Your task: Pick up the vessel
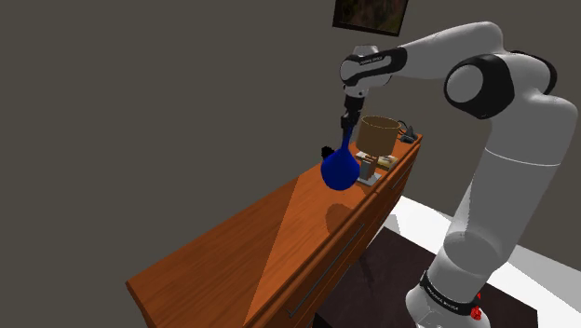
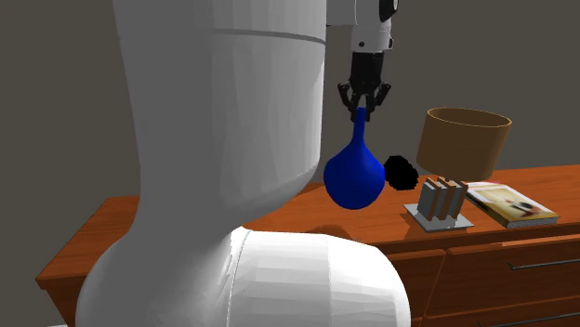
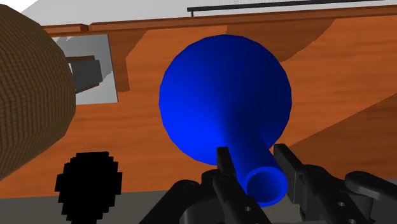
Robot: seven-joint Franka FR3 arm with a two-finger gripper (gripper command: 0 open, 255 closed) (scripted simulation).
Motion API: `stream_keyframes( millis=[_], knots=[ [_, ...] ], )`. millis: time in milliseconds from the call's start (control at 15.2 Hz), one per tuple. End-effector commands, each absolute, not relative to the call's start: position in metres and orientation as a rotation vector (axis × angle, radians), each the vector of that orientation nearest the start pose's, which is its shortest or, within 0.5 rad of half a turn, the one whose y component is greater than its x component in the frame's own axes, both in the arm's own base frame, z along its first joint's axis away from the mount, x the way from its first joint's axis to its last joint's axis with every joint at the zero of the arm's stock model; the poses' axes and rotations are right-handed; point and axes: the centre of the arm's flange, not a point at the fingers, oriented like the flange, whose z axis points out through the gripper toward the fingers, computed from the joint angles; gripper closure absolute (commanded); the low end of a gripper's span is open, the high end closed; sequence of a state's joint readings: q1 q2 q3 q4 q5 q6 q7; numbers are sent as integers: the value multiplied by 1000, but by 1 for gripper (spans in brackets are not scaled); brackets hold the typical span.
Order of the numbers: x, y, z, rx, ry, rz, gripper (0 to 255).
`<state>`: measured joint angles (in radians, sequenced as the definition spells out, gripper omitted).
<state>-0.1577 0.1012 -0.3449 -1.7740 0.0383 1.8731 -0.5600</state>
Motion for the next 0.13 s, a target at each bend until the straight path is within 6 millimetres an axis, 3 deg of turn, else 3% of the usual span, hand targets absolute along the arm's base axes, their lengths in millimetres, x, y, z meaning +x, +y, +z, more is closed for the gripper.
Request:
stream_keyframes(
  millis=[0,66],
  knots=[
    [524,-276,506,-3141,-75,-9,255],
    [524,-276,506,-3141,-75,-9,255]
  ],
)
